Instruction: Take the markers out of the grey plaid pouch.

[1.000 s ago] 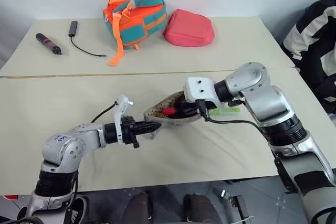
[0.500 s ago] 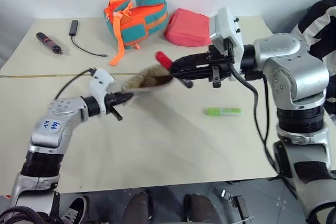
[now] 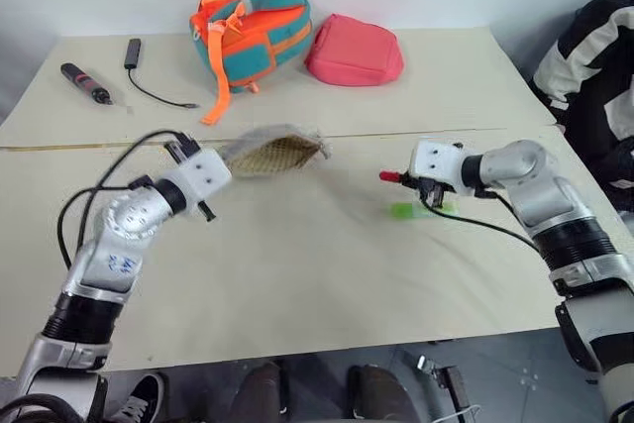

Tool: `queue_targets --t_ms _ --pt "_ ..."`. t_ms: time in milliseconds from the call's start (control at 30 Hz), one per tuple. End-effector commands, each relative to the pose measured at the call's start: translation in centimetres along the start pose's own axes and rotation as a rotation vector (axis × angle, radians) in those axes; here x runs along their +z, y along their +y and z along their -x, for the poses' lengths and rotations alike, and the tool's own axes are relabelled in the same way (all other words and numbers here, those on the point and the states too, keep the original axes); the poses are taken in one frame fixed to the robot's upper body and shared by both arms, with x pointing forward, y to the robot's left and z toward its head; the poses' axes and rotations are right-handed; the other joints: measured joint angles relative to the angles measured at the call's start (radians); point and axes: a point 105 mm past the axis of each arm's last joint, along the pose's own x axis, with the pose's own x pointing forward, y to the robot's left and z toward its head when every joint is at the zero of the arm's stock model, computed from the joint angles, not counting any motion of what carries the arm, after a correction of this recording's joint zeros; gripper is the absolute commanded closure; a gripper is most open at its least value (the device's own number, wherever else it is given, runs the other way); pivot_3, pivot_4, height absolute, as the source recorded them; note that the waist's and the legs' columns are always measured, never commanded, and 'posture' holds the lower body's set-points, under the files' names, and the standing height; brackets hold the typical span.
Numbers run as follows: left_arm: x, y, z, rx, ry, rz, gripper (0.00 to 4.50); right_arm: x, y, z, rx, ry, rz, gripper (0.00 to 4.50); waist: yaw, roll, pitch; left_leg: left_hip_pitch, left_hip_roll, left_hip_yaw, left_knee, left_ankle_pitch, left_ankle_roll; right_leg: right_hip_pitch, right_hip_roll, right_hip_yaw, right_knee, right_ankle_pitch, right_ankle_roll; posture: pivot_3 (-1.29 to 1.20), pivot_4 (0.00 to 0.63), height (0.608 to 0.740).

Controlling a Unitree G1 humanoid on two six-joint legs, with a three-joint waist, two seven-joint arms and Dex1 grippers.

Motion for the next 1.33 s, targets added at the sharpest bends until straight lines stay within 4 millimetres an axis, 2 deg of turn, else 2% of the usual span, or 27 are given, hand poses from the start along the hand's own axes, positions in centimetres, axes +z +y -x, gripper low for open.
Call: queue_targets --t_ms 33,67,133,200,300,433,467,500,633,733,867,933,1067,1200,1333 --pt "0.6 0.2 0.4 0.061 -0.012 -0.002 4.24 1.4 -0.5 -0.2 -0.037 -0.082 0.007 3.96 -0.001 0.0 0.0 0.0 0.001 0.0 0.0 0.0 -0.001 0.0 0.0 0.0 0.001 0.0 0.0 0.0 0.15 0.74" --pt "0.7 -0.4 0.4 0.037 -0.022 0.018 3.96 2.0 -0.9 -0.3 -0.058 -0.117 -0.012 3.96 -0.002 0.0 0.0 0.001 0.001 0.0 0.0 0.001 -0.001 0.0 0.0 0.0 0.001 0.0 -0.001 0.0 0.15 0.74" --pt "1.2 -0.9 0.5 0.023 -0.047 0.037 3.47 2.6 -0.8 -0.3 -0.053 -0.168 -0.039 3.24 -0.003 0.0 0.0 0.002 0.002 0.001 0.001 0.001 -0.002 0.0 0.0 0.0 0.001 0.0 -0.001 0.0 0.15 0.74" --pt "1.2 -0.9 0.5 0.027 -0.048 0.055 2.84 2.6 -0.9 -0.2 -0.073 -0.171 -0.032 2.67 0.0 0.0 0.0 0.002 0.002 0.001 0.001 0.0 -0.004 -0.001 0.0 0.0 0.002 0.0 -0.002 0.0 0.15 0.74" --pt "1.6 -0.8 1.2 0.01 -0.076 0.054 1.88 3.0 -0.6 0.3 -0.061 -0.219 -0.088 1.57 0.004 0.0 0.0 0.002 0.002 0.0 0.001 0.0 -0.004 -0.001 -0.001 0.0 0.002 0.0 -0.002 0.0 0.15 0.74" --pt "2.2 -1.5 3.2 -0.053 -0.138 0.216 0.61 4.0 -0.6 1.5 -0.092 -0.319 -0.182 0.22 0.002 0.0 0.0 0.002 0.002 0.0 0.001 -0.001 -0.002 0.0 -0.002 -0.001 0.002 0.001 -0.002 0.0 0.15 0.74" --pt "2.5 -1.8 3.9 -0.073 -0.164 0.238 0.27 4.2 -0.4 1.8 -0.083 -0.347 -0.198 0.0 0.002 0.0 0.0 0.002 0.002 0.0 0.001 -0.001 -0.001 0.0 -0.002 -0.001 0.001 0.001 -0.002 0.0 0.15 0.74" --pt "2.5 -2.1 4.7 -0.092 -0.177 0.268 0.01 4.7 0.0 2.3 -0.073 -0.391 -0.243 0.0 0.001 0.0 0.0 0.002 0.002 0.0 0.001 -0.001 -0.001 0.001 -0.002 -0.001 0.001 0.001 -0.002 0.0 0.15 0.74" --pt "2.3 -1.7 8.0 -0.084 -0.231 0.466 0.01 6.1 2.3 5.0 -0.027 -0.579 -0.413 0.0 0.002 0.0 0.0 0.002 0.004 -0.001 0.0 -0.002 0.0 0.003 -0.002 -0.002 -0.002 0.0 -0.003 0.0 0.15 0.74" --pt "1.5 -1.9 10.3 -0.095 -0.255 0.659 0.01 5.1 4.5 6.1 -0.035 -0.6 -0.487 0.0 0.004 0.001 0.0 0.002 0.003 -0.002 0.001 -0.005 -0.004 0.003 -0.003 -0.001 -0.005 0.0 -0.003 0.0 0.15 0.74" --pt "-1.9 -2.7 13.0 -0.053 -0.16 0.735 0.01 2.9 7.6 7.1 -0.057 -0.573 -0.564 0.0 0.008 0.001 0.0 0.003 0.003 -0.004 0.001 -0.007 -0.001 0.006 -0.004 0.001 -0.007 0.001 -0.004 0.0 0.15 0.74" --pt "-3.3 -2.7 13.9 -0.01 -0.125 0.757 0.01 1.6 7.9 7.7 -0.123 -0.573 -0.618 0.0 0.009 0.001 0.0 0.003 0.004 -0.003 0.001 -0.008 0.001 0.005 -0.004 0.001 -0.007 0.001 -0.004 0.0 0.15 0.74" --pt "-5.3 -2.0 14.7 0.098 -0.099 0.77 0.01 -0.7 8.1 8.4 -0.239 -0.527 -0.597 0.0 0.009 0.002 0.0 0.003 0.005 -0.003 0.001 -0.008 0.001 0.004 -0.004 0.001 -0.01 0.001 -0.006 0.0 0.15 0.74" --pt "-6.6 -2.1 15.3 0.127 -0.051 0.733 0.01 -2.8 8.0 8.6 -0.326 -0.493 -0.654 0.0 0.009 0.002 0.0 0.003 0.005 -0.002 -0.001 -0.009 0.0 0.003 -0.004 0.001 -0.012 0.002 -0.007 0.0 0.15 0.74" --pt "-7.5 -1.7 16.3 0.142 -0.034 0.709 0.01 -4.3 9.2 9.0 -0.358 -0.451 -0.676 0.0 0.009 0.002 0.0 0.003 0.006 -0.002 -0.001 -0.012 0.001 0.003 -0.004 0.0 -0.013 0.002 -0.008 0.0 0.15 0.74"
